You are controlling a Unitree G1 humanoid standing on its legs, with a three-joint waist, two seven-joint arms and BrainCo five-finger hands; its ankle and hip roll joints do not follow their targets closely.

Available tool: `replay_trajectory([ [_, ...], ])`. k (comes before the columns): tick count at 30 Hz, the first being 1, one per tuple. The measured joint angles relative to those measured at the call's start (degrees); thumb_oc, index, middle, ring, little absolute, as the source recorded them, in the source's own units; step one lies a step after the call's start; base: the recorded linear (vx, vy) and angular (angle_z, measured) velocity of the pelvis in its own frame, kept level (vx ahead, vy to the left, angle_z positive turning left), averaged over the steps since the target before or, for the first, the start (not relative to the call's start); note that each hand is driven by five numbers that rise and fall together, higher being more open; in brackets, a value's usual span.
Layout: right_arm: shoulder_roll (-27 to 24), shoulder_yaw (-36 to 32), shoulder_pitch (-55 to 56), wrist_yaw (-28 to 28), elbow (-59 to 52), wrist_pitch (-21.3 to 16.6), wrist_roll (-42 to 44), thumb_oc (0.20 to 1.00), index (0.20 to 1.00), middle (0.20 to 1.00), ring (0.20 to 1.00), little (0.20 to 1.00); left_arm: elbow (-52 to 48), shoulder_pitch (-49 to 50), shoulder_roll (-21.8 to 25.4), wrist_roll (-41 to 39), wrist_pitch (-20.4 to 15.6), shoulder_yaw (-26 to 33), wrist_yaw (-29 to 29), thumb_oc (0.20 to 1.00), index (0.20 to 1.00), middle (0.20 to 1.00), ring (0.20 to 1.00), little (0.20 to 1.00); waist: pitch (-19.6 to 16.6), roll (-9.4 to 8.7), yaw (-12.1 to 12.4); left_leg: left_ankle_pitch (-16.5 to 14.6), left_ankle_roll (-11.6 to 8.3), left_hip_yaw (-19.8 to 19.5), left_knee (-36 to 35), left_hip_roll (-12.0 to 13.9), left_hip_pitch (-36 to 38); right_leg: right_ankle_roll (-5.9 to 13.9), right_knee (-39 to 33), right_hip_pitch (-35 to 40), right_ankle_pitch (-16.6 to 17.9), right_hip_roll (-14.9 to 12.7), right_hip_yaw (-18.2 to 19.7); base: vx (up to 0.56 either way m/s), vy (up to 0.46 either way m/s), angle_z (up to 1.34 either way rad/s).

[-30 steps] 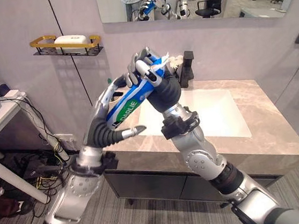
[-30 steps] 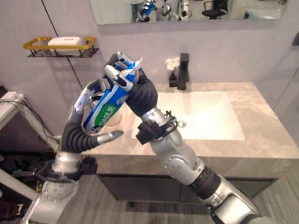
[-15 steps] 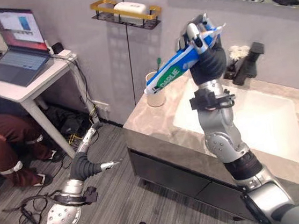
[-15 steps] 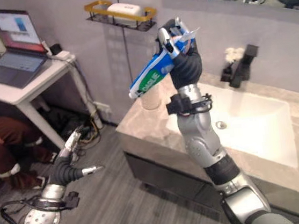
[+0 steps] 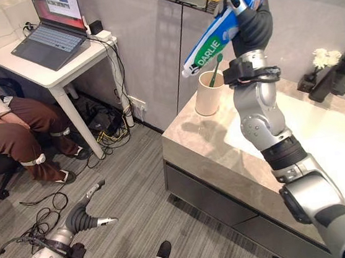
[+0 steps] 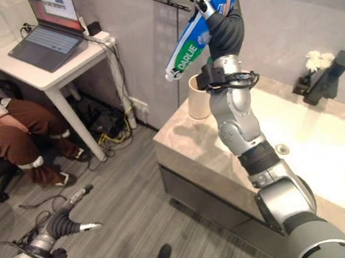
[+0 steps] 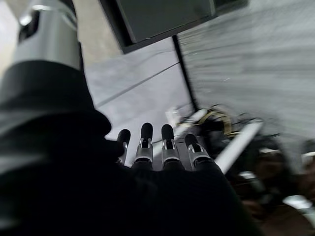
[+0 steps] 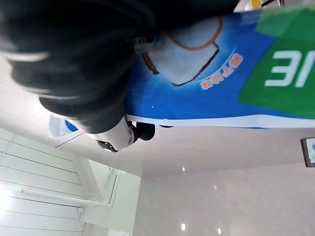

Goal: Put brush and paste in cup on sink, flatten towel.

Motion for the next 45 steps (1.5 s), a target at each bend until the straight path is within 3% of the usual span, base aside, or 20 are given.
replay_trajectory([
  [2, -0.78, -0.02, 0.01, 0.06, -0.33, 0.15, -0.16, 0.200, 0.200, 0.200, 0.200, 0.200, -0.33, 1.47, -0.47, -1.09, 0.29, 0.66, -1.19, 1.000, 1.000, 1.000, 1.000, 1.000, 0.13, -0.19, 0.02, -0.04, 0.00, 0.03, 0.00, -0.20, -0.07, 0.24, 0.02, 0.00, -0.17, -0.17, -0.07, 0.01, 0.006, 0.03],
  [4, -4.25, -0.03, 0.40, 0.29, -1.32, 0.24, -0.83, 0.200, 0.200, 0.200, 0.200, 0.200, -0.67, 3.33, -4.21, -3.95, 0.46, 4.46, -1.72, 1.000, 1.000, 1.000, 1.000, 1.000, 0.83, -0.71, -0.01, -0.06, 0.03, -0.11, 0.00, -0.36, -0.25, 0.31, 0.00, -0.12, -0.21, -0.32, -0.15, 0.01, 0.003, 0.02],
  [6, -5.95, -1.07, 0.39, 0.18, -0.64, 0.52, -1.86, 0.200, 0.200, 0.200, 0.200, 0.200, -0.59, 4.00, -4.10, -5.42, 1.41, 4.40, -2.45, 1.000, 1.000, 1.000, 1.000, 1.000, 0.93, -1.16, 0.04, -0.06, 0.03, -0.23, 0.00, -0.39, -0.76, 0.31, 0.01, -0.60, -0.24, -0.32, -0.44, 0.01, 0.004, 0.04],
  [45, -4.51, 1.31, -3.26, 0.60, 14.05, 4.47, -6.71, 0.200, 0.200, 0.200, 0.200, 0.200, -2.19, 2.45, -4.03, -6.64, 1.92, 4.29, -4.15, 1.000, 1.000, 1.000, 1.000, 1.000, 0.96, -1.14, 1.32, -0.04, 0.07, 0.96, 0.02, -0.45, -0.67, 0.34, 0.00, -1.05, -0.01, -0.62, 0.68, 0.00, 0.002, -0.01],
])
